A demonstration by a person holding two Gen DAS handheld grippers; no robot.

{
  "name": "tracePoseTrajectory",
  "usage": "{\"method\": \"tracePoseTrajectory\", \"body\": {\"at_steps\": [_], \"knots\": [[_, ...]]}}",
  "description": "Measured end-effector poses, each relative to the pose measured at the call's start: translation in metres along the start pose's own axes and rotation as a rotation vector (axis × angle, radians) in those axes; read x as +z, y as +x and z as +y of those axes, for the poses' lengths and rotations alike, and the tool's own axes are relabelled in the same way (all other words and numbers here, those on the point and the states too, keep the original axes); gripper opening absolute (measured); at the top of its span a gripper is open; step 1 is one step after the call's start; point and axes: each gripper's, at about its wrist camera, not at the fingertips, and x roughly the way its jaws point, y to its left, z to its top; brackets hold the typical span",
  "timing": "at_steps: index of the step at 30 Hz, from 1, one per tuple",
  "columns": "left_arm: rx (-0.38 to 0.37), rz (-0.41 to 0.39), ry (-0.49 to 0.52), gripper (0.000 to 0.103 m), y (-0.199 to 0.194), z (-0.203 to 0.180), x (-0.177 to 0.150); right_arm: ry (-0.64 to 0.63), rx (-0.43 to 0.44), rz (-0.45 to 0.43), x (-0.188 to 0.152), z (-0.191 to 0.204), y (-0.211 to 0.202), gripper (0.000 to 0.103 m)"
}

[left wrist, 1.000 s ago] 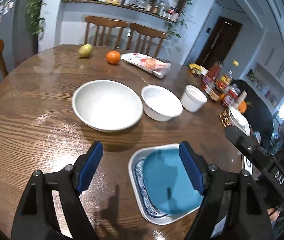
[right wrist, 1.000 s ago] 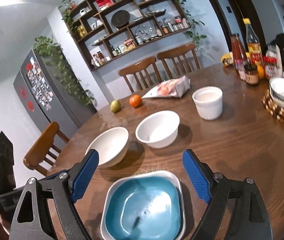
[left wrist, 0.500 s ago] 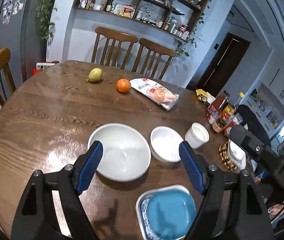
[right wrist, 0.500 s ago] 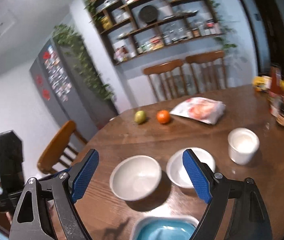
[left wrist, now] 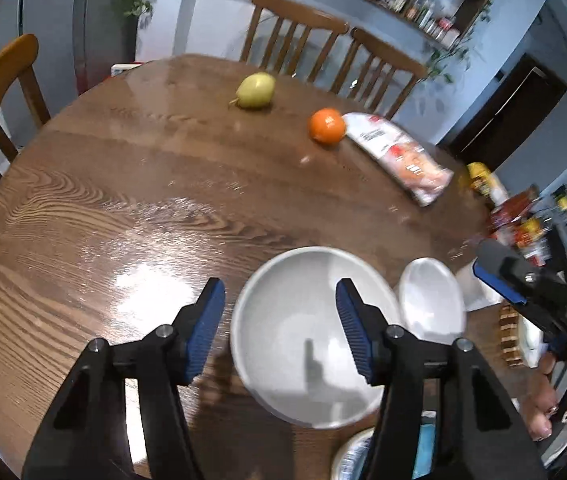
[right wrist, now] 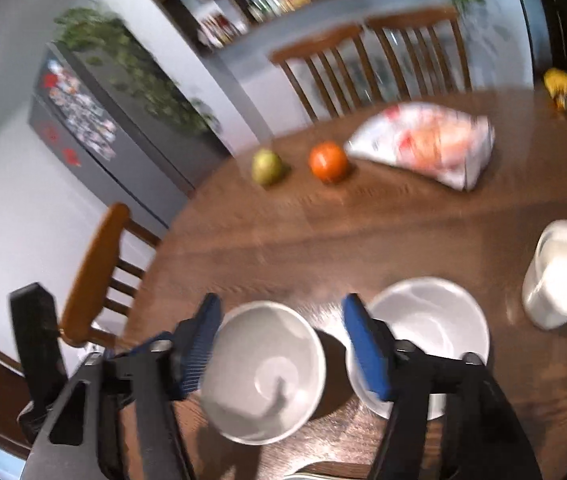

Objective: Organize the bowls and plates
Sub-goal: 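Move both grippers to the medium white bowl and close on its rim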

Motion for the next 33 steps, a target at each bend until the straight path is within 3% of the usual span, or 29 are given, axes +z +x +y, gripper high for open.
{"method": "tracePoseTrajectory", "body": {"at_steps": [2,4,8,24,33], "knots": [[0.057,0.014,0.012,0.047,0.012,0.0,-0.001,0.02,-0.018,0.049,0.0,-0.009,0.015,0.042],[0.081,0.039,0.042,0.039,0.021,-0.002,-0.003,0.036,-0.046,0.077,-0.002,-0.015,0.027,0.037],[0.115,0.087,0.109,0.031,0.035,-0.007,-0.012,0.034,-0.062,0.111,-0.007,-0.016,0.04,0.037],[0.119,0.12,0.13,0.03,0.042,-0.011,-0.01,-0.013,-0.078,0.207,-0.019,-0.002,0.067,0.034],[0.102,0.131,0.146,0.03,0.036,-0.018,-0.015,-0.007,-0.11,0.188,-0.017,-0.003,0.062,0.034]]}}
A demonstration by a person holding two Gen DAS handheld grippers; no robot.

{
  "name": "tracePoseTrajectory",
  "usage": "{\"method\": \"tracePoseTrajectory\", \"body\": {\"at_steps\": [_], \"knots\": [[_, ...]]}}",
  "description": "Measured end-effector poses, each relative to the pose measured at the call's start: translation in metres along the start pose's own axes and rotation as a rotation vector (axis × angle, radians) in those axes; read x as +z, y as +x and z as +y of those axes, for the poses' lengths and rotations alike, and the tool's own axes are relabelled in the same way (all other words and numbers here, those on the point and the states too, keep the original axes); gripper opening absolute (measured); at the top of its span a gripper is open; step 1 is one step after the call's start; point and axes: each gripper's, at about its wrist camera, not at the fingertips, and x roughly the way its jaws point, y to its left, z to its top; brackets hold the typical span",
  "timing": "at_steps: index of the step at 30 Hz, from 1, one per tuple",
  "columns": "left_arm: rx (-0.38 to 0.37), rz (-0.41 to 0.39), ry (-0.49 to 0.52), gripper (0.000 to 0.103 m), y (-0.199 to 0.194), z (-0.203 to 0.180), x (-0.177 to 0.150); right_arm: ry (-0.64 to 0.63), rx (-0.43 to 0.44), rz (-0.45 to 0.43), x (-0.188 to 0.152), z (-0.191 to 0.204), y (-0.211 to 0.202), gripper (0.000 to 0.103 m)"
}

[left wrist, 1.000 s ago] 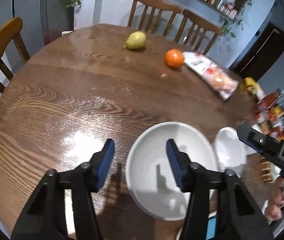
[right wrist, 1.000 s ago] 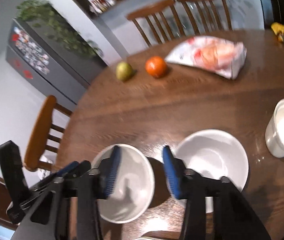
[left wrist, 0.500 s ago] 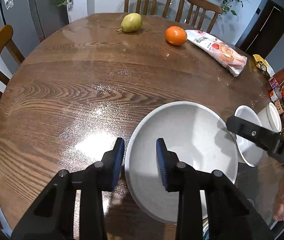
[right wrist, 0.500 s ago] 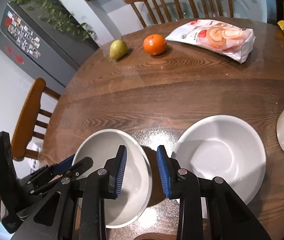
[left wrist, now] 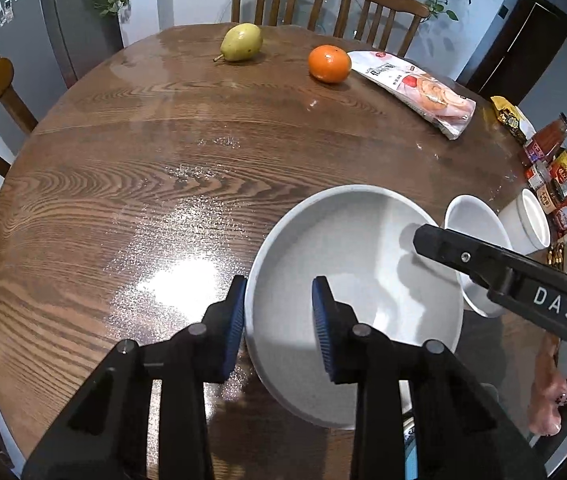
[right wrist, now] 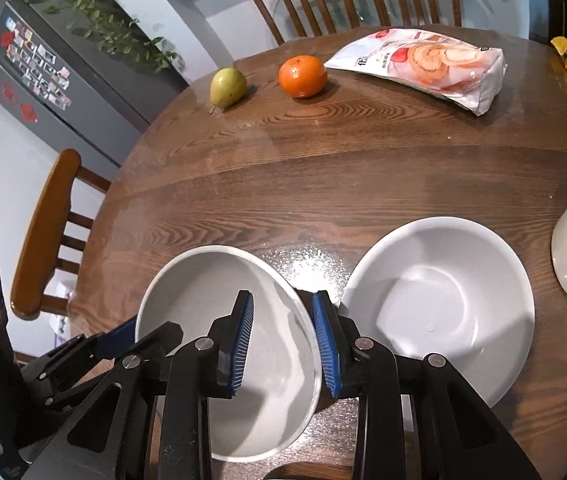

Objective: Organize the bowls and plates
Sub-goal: 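Move both grippers to the medium white bowl and close on its rim, then lift the medium white bowl with both grippers toward the large white bowl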

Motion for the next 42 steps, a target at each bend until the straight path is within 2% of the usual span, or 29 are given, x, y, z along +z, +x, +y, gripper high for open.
{"method": "tracePoseTrajectory", "body": {"at_steps": [7,17,20,30,31,34,38,42], "knots": [[0.017,0.036,-0.016,0.031,0.008,0.002,0.002,-0.015,-0.011,0.009,-0.001,0.004,0.005,0.034],[0.003,0.04,-0.023,0.034,0.007,0.002,0.003,-0.016,-0.007,0.009,0.0,0.003,0.003,0.034],[0.004,0.026,-0.022,0.04,0.003,0.002,0.003,-0.017,-0.01,-0.008,0.0,0.002,-0.002,0.034],[0.003,-0.086,-0.039,0.046,-0.031,0.0,-0.002,-0.002,0.001,-0.092,0.0,-0.006,-0.042,0.039],[-0.01,-0.097,-0.036,0.048,-0.037,-0.002,-0.003,0.006,0.014,-0.1,-0.001,-0.01,-0.049,0.042],[-0.065,-0.129,-0.022,0.053,-0.053,-0.011,-0.005,0.032,0.025,-0.152,-0.005,-0.021,-0.076,0.06],[-0.13,-0.184,-0.003,0.055,-0.074,-0.032,-0.003,0.081,-0.012,-0.249,-0.009,-0.037,-0.109,0.079],[-0.29,-0.164,0.018,0.055,-0.078,-0.063,0.004,0.122,0.027,-0.272,-0.006,-0.053,-0.117,0.083]]}}
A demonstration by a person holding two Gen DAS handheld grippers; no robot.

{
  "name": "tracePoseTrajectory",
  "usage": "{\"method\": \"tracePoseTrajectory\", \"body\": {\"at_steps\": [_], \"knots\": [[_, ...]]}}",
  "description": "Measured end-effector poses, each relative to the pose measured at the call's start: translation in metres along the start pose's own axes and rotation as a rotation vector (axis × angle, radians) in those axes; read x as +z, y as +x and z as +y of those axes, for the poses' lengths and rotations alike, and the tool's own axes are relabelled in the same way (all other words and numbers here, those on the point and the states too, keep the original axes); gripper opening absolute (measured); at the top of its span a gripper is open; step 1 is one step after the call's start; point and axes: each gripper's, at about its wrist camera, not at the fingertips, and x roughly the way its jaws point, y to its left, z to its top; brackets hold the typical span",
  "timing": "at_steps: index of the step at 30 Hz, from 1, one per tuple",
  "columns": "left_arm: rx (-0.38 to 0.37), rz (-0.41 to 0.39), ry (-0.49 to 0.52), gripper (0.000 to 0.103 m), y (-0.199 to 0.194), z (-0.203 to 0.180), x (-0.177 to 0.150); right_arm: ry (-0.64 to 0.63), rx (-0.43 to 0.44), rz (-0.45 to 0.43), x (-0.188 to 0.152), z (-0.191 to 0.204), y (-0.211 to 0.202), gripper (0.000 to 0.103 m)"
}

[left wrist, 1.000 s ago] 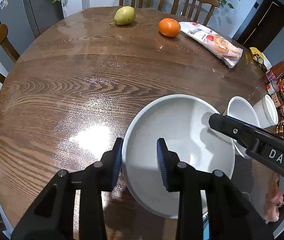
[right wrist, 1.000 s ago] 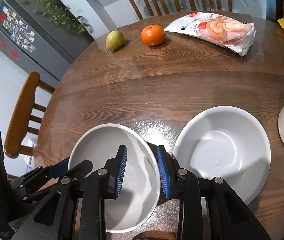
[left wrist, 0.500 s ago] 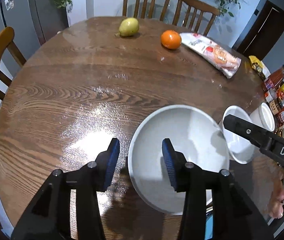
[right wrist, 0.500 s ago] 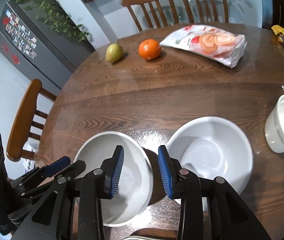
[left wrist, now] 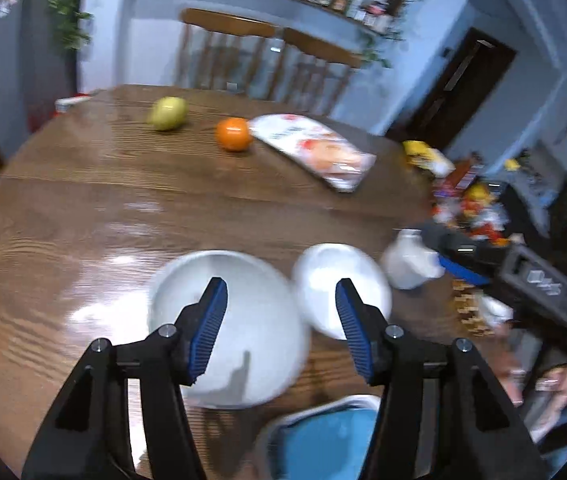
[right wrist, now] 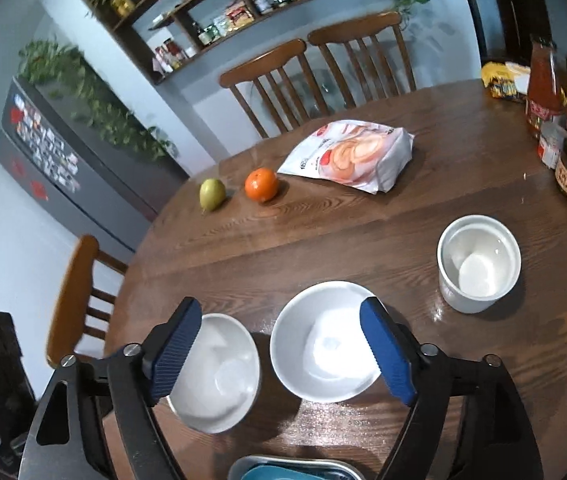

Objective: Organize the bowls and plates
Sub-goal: 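Lift the medium white bowl with both grippers toward the large white bowl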

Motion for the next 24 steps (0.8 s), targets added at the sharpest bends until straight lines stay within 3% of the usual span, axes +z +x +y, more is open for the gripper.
{"method": "tracePoseTrajectory", "body": {"at_steps": [5,10,14,18,24], "knots": [[-0.09,0.077,-0.007,0.055,0.038,-0.029,0.011,0.052,0.007,0.048,0.005,-0.019,0.014,0.083],[-0.044,0.143,0.015,0.051,0.076,-0.033,0.006,0.097,-0.014,0.072,0.005,-0.041,0.023,0.082],[-0.046,0.115,-0.023,0.046,0.09,-0.028,0.003,0.123,-0.033,0.066,0.009,-0.054,0.028,0.068],[-0.063,0.103,0.003,0.046,0.095,-0.03,0.002,0.105,-0.048,0.083,0.009,-0.055,0.036,0.052],[-0.026,0.108,0.027,0.046,0.106,-0.03,-0.002,0.085,-0.082,0.118,0.007,-0.057,0.046,0.051]]}}
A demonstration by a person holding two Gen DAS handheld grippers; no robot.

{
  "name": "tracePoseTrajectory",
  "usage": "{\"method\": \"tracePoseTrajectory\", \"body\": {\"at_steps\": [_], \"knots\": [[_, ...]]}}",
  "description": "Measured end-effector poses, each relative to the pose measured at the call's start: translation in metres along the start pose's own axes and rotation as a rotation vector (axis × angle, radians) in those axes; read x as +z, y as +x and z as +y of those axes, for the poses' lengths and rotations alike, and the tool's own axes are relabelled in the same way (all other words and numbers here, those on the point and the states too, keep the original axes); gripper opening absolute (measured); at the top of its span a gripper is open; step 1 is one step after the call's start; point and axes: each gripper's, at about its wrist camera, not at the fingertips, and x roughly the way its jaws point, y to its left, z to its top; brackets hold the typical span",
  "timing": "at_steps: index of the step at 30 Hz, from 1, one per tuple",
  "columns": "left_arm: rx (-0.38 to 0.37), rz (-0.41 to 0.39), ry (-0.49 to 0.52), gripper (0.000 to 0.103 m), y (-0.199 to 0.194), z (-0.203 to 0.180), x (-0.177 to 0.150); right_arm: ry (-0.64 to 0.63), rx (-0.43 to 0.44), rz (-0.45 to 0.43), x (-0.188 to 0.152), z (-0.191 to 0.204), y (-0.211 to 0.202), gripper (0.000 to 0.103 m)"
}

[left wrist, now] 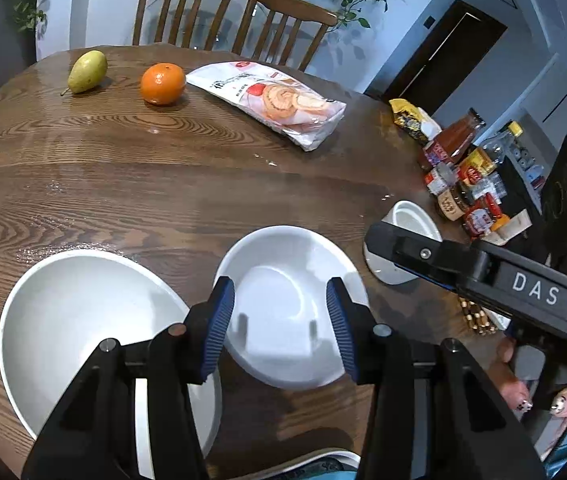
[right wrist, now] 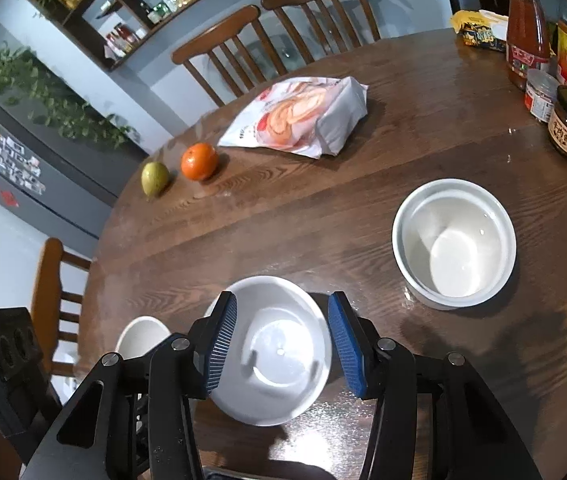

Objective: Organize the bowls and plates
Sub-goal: 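Lift the medium white bowl with both grippers toward the large white bowl, then carry the medium bowl with both grippers over the large white bowl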

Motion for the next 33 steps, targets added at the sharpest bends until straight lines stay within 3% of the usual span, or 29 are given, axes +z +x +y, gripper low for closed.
{"method": "tracePoseTrajectory", "body": {"at_steps": [8,18,33], "knots": [[0.048,0.023,-0.006,0.046,0.009,0.006,0.0,0.026,-0.014,0.047,-0.001,-0.005,0.012,0.051],[0.048,0.033,-0.012,0.046,0.012,0.008,0.0,0.039,-0.019,0.101,-0.004,-0.003,0.026,0.051],[0.067,0.038,-0.01,0.048,0.015,0.008,-0.001,0.024,-0.03,0.107,-0.006,0.001,0.027,0.051]]}}
